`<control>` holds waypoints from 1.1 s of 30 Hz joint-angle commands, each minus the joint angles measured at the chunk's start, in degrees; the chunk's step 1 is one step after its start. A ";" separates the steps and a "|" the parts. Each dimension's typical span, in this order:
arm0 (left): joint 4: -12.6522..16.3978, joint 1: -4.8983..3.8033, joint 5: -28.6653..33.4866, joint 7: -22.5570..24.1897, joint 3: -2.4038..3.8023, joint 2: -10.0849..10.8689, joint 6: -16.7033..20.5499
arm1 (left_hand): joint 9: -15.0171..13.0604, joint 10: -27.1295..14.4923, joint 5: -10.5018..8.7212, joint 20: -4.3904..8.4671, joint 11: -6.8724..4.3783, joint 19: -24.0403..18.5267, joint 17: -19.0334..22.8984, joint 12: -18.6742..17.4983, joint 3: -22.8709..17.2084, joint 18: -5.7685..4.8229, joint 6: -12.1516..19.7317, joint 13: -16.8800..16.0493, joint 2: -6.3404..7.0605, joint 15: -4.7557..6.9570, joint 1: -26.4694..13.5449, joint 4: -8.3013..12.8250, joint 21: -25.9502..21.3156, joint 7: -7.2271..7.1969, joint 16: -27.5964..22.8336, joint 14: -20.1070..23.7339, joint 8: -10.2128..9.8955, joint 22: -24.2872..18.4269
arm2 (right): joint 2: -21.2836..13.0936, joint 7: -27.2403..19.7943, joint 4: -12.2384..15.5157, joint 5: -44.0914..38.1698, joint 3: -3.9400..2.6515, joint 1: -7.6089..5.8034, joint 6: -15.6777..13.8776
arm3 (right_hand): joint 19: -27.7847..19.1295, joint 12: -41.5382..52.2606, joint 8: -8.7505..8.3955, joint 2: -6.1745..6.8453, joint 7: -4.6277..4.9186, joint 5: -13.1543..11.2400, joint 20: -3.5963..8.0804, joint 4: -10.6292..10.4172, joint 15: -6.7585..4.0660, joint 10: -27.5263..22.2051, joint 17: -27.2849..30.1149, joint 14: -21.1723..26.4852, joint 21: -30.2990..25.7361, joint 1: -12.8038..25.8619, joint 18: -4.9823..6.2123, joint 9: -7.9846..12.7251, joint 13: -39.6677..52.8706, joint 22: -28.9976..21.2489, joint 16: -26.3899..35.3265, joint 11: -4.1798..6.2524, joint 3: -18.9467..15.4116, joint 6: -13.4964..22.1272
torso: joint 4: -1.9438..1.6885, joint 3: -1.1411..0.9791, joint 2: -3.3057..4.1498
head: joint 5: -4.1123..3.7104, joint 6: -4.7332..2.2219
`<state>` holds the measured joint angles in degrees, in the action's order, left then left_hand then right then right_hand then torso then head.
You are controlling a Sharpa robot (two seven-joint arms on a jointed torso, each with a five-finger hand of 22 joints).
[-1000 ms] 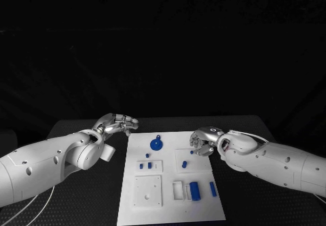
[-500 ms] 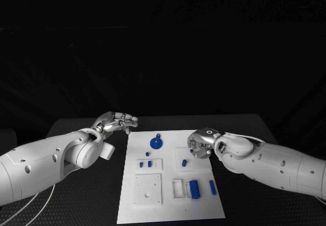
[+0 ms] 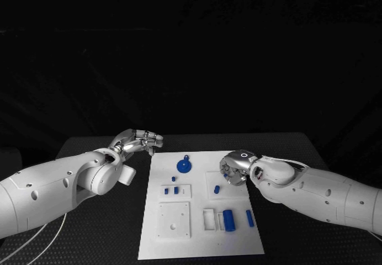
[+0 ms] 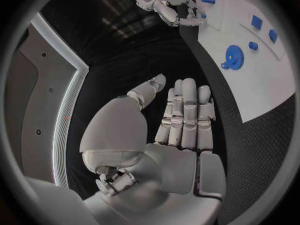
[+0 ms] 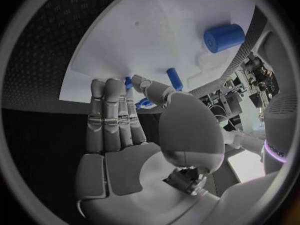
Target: Assemble the parts on the task board
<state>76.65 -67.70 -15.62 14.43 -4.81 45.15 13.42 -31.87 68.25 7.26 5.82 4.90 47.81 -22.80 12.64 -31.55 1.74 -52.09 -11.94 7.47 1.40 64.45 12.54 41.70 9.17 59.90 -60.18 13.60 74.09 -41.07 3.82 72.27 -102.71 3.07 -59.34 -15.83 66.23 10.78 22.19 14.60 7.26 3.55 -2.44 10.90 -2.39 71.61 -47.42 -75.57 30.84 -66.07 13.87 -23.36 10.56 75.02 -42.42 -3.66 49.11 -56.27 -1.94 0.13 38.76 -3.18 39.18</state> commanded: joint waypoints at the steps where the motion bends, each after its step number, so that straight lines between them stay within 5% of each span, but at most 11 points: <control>1: 0.19 -0.06 0.51 0.54 0.04 -0.07 -0.84 | 0.07 -0.42 -0.16 1.07 0.02 0.43 0.04 -0.18 0.41 0.40 0.46 -0.04 -0.17 -0.15 -0.55 -0.07 -0.34 0.02 -0.26 -0.39 0.19 -0.06 | 0.22 0.82 -0.11 -2.71 0.19 0.30 0.25 | 0.48 0.05 0.41 -0.73 -0.20 -0.23 0.14 0.13 -0.45 0.73 -0.19 0.07 0.52 0.00 1.13 -0.14 0.43 1.13 -0.63 0.15 0.42 -0.66 | 0.05 -0.05 0.03 | 0.04 0.16; 11: 0.17 -0.06 0.51 0.46 0.04 -0.11 -0.78 | 0.09 -0.47 -0.16 1.06 0.04 0.44 0.04 -0.21 0.45 0.41 0.51 -0.03 -0.21 -0.17 -0.60 -0.05 -0.39 0.04 -0.32 -0.39 0.19 -0.06 | 0.82 2.73 -0.25 -6.34 0.45 0.56 -0.33 | 1.65 0.07 1.04 -2.05 -1.02 -0.39 1.07 0.92 -1.29 2.78 -0.98 -0.28 2.90 -0.19 1.13 -0.53 1.41 1.31 -3.47 1.00 1.80 -2.71 | 0.05 -0.05 0.01 | -0.08 0.48; 21: 0.14 -0.06 0.51 0.29 0.04 -0.07 -0.79 | 0.10 -0.51 -0.15 1.05 0.05 0.45 0.02 -0.22 0.47 0.42 0.55 -0.03 -0.22 -0.18 -0.58 0.01 -0.43 0.05 -0.37 -0.39 0.19 -0.06 | 0.86 4.01 0.07 -9.52 0.96 0.62 -0.35 | 2.06 0.03 1.31 -1.84 -1.55 -0.34 1.70 1.31 -1.75 4.12 -1.40 -0.23 5.30 -0.49 1.13 -0.68 2.26 1.33 -5.51 1.47 2.75 -4.10 | 0.06 0.00 -0.01 | -0.09 0.81; 33: -0.02 -0.06 0.51 0.44 0.04 -0.19 -0.61 | 0.12 -0.56 -0.15 1.03 0.07 0.47 0.01 -0.24 0.51 0.42 0.61 -0.03 -0.28 -0.20 -0.64 0.01 -0.48 0.07 -0.42 -0.40 0.18 -0.05 | 0.98 4.96 1.09 -11.19 1.00 0.63 -4.31 | 2.42 -0.09 1.44 -0.82 -1.99 0.34 2.30 1.08 -2.18 5.40 -1.45 -0.43 8.02 -0.50 1.13 -0.97 3.25 1.34 -7.29 1.92 4.27 -5.28 | 0.03 -0.04 -0.01 | 0.13 0.80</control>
<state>76.59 -67.70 -15.53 14.32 -4.81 45.09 13.29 -31.81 68.05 7.27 5.81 5.10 47.81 -22.81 12.64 -31.26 1.27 -51.84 -11.92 7.26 1.39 64.24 12.57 41.47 9.34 59.68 -60.18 13.60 74.10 -40.23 8.21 72.99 -111.97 4.01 -58.84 -18.71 68.50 10.55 23.33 13.21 5.27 3.77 -0.40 12.02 -3.92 76.63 -48.85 -76.24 38.79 -66.47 13.42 -24.27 13.53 74.93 -49.46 -1.81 53.09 -61.07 -1.90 0.10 38.73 -3.08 40.01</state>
